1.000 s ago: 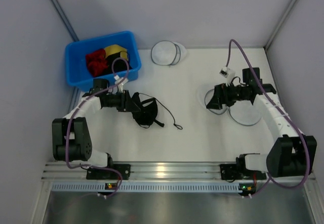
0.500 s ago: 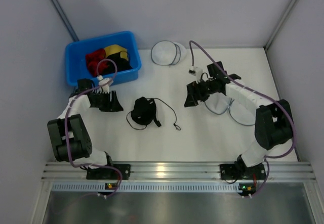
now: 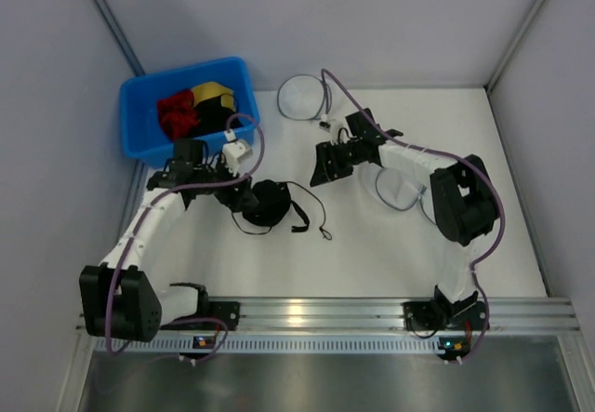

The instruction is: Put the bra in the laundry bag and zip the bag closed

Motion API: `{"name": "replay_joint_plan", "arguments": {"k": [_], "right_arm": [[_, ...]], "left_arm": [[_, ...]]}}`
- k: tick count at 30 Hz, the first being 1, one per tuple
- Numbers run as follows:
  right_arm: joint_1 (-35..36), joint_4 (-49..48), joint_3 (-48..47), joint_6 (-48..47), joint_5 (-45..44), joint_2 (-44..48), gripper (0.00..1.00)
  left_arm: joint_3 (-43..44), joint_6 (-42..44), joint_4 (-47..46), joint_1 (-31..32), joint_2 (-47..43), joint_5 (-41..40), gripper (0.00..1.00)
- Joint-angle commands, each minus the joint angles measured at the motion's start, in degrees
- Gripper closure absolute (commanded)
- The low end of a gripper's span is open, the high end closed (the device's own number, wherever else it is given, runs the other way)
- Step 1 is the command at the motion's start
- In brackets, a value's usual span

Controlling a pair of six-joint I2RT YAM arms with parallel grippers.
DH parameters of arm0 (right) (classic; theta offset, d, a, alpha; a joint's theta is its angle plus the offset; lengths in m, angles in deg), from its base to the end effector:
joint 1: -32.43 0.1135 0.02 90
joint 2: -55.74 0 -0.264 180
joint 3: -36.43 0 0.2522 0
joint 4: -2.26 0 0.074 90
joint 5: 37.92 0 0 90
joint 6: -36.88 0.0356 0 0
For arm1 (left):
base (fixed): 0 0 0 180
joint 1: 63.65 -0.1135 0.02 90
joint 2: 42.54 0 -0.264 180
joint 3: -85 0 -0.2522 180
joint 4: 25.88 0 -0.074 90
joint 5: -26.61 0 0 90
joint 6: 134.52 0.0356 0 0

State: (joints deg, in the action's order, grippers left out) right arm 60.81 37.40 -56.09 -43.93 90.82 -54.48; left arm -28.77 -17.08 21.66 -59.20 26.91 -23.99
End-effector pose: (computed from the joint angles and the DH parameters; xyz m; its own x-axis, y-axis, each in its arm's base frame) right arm 0.3528 0.2159 0.2034 -0.8045 -0.2930 -0.5166 -0.5823 0.5606 0.5888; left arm 0.2409 -0.0414 0.2679 -0.4732 0.3940 -0.7879 0.7643 0.6284 -0.1448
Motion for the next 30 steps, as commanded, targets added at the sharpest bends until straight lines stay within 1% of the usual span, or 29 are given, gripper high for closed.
{"name": "replay_joint_plan", "arguments": {"k": [1,2,3,4,5,6,9,11,12,14,16,21,23,24,25,26,27,28,30], "right_arm": [[-2.7,-1.5,-0.5,1.1,-0.6,3.8,0.39],[-2.7,-1.5,-0.5,1.1,-0.6,4.8,0.39],[-3.8,-1.6,0.0,1.1,-0.8,5.6,0.39],[-6.3,-1.1,1.2,0.5,-0.8,6.4,0.38],[-7.6,-0.7,1.8,0.1,-0.9,8.2,0.37],[-9.9,-0.2,3.0,-0.1,-0.8,9.7,0.35],[-12.9,0.4,4.9,-0.8,0.1,11.9,0.33],[-14.8,0.9,6.6,-1.7,0.1,13.7,0.32],[-15.2,1.1,7.0,-2.0,0.0,14.2,0.32],[-15.8,1.6,7.6,-2.8,-0.1,15.5,0.31],[-16.0,1.9,7.9,-3.1,-0.2,16.2,0.30],[-16.1,2.3,8.2,-4.0,-0.3,17.2,0.29],[-16.2,2.3,8.3,-4.2,-0.3,17.1,0.28],[-16.1,2.3,8.1,-4.4,-0.3,17.1,0.29],[-16.1,2.8,7.8,-4.7,-0.3,17.0,0.29],[-16.1,3.0,7.7,-5.0,-0.5,16.8,0.29],[-16.1,3.0,7.7,-5.1,-0.6,16.8,0.28],[-16.2,3.3,7.4,-5.4,-0.6,16.5,0.29],[-16.1,3.6,7.0,-5.8,-0.3,16.2,0.31]], "left_arm": [[5.0,9.9,-1.9,13.5,2.5,-11.1,0.24],[5.0,9.9,-1.9,13.7,2.5,-11.2,0.24],[5.9,12.0,-1.9,16.2,3.5,-12.8,0.24],[7.4,16.7,-1.9,20.2,5.4,-15.0,0.24],[8.3,19.0,-1.8,22.0,6.5,-16.5,0.23],[9.8,22.7,-1.8,25.6,8.8,-19.7,0.23],[12.0,28.6,-1.8,29.6,11.8,-21.1,0.22],[13.9,30.7,-1.4,32.6,14.8,-22.1,0.22],[14.4,33.8,-0.9,33.9,16.8,-23.9,0.21],[15.3,36.4,-0.1,37.0,19.0,-26.4,0.21],[16.3,39.1,1.7,39.0,22.2,-28.4,0.22],[19.2,41.5,6.7,40.2,28.2,-29.4,0.24],[19.4,42.0,7.2,40.7,29.1,-30.2,0.29],[19.9,41.7,7.2,40.8,29.9,-30.4,0.35],[20.2,41.7,7.5,40.8,30.1,-31.0,0.52],[20.5,41.6,7.5,40.8,30.2,-31.2,0.62],[21.4,39.9,7.5,40.8,30.0,-31.7,0.69],[22.1,38.7,7.6,40.8,29.6,-31.4,0.86],[24.1,33.5,7.6,40.6,27.1,-30.7,1.00]]}}
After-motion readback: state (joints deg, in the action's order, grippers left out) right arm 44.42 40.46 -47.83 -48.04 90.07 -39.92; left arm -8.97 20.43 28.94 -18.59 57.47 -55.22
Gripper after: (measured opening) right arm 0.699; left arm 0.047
